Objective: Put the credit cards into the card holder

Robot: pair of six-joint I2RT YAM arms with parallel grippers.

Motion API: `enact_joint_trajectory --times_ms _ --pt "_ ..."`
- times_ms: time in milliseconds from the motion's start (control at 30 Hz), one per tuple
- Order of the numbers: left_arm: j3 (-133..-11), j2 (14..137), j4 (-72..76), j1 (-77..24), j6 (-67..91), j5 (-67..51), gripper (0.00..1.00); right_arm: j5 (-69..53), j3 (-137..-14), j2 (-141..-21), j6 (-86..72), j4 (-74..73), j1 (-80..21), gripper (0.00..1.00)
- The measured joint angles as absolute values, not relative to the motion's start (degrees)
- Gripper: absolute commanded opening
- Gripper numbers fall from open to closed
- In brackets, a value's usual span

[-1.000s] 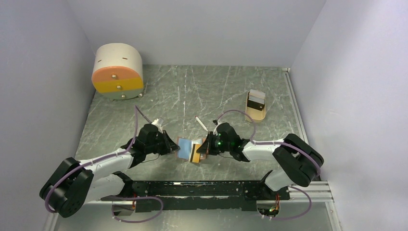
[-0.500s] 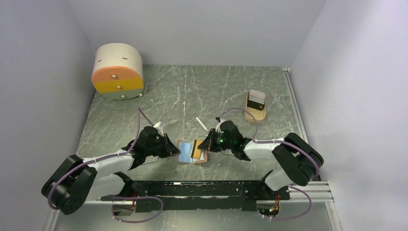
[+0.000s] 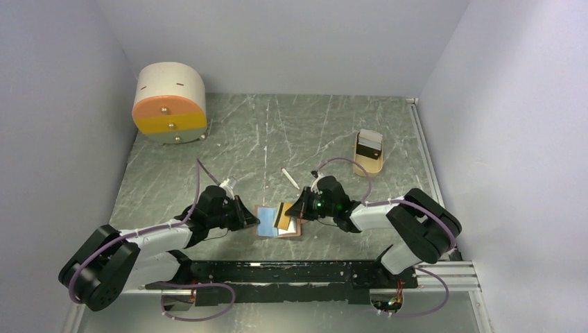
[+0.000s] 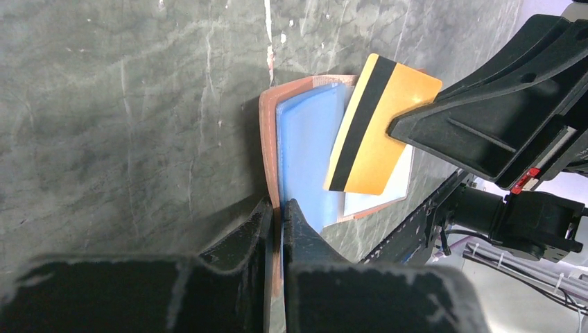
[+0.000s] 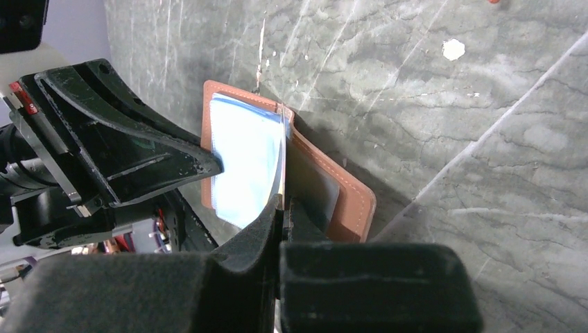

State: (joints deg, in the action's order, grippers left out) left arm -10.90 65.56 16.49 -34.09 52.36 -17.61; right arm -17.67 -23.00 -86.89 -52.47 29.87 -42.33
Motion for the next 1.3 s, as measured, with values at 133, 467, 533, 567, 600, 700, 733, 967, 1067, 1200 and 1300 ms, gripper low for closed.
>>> enact_joint_trajectory --times_ms 133,467,533,567,600,700,733,967,1067,1200,1300 --pt "-10.59 65.36 16.53 -34.09 52.51 -17.61 0.09 -17.15 -22.44 -86.56 -52.47 30.39 -42.3 0.0" --pt "-10.59 64.99 16.47 -34.09 52.49 -17.58 0.09 -18.13 -22.06 -87.72 -51.7 31.99 -41.95 0.0" --pt "-10.59 64.99 16.47 -34.09 52.49 -17.61 0.09 -19.05 -22.2 -88.62 -51.57 32.69 -41.98 0.0" --pt "-10.59 64.99 16.47 -34.09 52.51 -17.58 0.09 -19.62 -22.17 -88.92 -51.51 33.04 -42.0 0.0" --pt "-10.59 64.99 16.47 -34.09 52.49 -17.58 0.09 -19.94 -22.17 -89.08 -51.42 33.15 -42.02 0.0" --pt "-10.59 64.99 16.47 -34.09 52.49 -17.58 0.09 -20.97 -22.2 -89.32 -51.05 33.21 -42.11 0.0" --pt "-10.59 64.99 16.45 -34.09 52.49 -17.58 0.09 -21.32 -22.2 -89.38 -50.92 33.21 -42.13 0.0" --pt "-10.59 65.41 16.47 -34.09 52.49 -17.56 0.09 -24.29 -23.57 -91.46 -50.19 33.21 -42.5 0.0" --pt "-10.59 65.91 16.49 -34.09 52.51 -17.54 0.09 -25.28 -24.45 -92.66 -50.11 33.39 -42.92 0.0" --pt "-10.59 66.11 16.49 -34.09 52.51 -17.54 0.09 -26.11 -25.54 -93.82 -50.04 33.26 -43.53 0.0" --pt "-10.59 66.04 16.4 -34.09 52.49 -17.47 0.09 -26.28 -26.63 -94.3 -49.5 32.12 -43.81 0.0"
